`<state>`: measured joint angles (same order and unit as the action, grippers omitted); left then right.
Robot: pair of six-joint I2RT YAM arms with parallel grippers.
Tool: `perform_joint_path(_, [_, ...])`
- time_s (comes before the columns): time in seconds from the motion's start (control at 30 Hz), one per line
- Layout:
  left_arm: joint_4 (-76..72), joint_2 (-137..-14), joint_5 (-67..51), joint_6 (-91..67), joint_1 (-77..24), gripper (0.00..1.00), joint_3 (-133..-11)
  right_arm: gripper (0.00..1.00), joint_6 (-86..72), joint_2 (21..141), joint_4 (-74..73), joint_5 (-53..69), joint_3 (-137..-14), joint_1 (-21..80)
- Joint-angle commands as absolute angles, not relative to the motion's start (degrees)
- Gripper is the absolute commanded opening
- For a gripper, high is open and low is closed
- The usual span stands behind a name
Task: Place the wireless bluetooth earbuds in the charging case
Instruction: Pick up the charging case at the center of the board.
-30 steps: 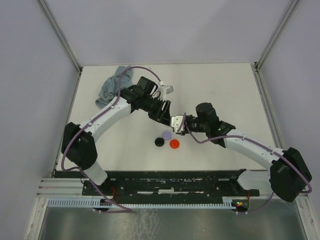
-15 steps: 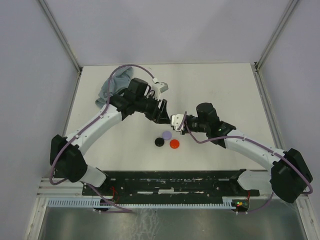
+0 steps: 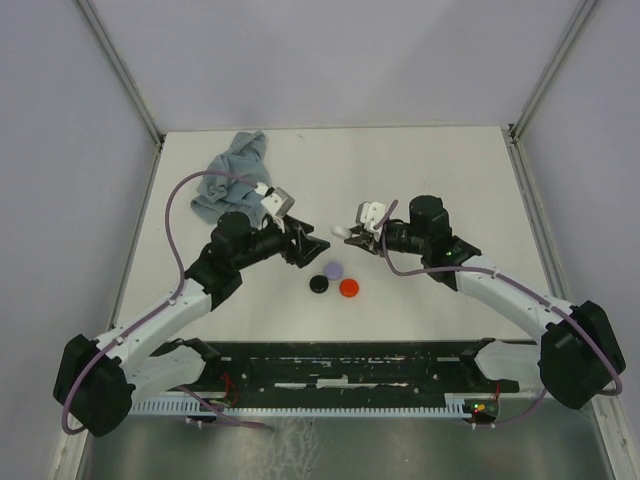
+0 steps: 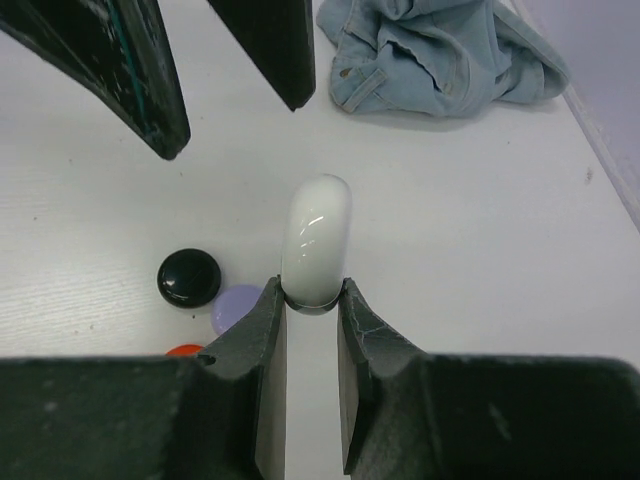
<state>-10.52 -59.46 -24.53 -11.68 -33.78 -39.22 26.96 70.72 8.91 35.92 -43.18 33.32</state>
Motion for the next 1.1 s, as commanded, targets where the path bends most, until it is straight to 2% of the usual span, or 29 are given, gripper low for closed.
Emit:
perform_joint_path(0.0, [-32.7,-58.1,-26.2,-15.5,-33.6,0.72,-34.0,0.04,20.0,67.6,14.9,42.1,-43.8,32.1])
perform_joint_path(0.23, [-48.0,-61.2,-32.4,-17.8,-33.0,0.70,-28.2,0.04,16.3,64.7,15.0,46.0,-43.9,31.1])
perform_joint_path(0.53, [-57.3,-66.0,-42.7,-19.7,-32.3,0.62,-28.5,0.04,14.5,62.4,14.6,50.1,-44.4,31.0])
perform_joint_path(1.07, [-63.4,-68.4,-52.6,-22.7,-32.3,0.50,-29.5,0.04,11.2,62.4,15.2,55.7,-46.7,31.0])
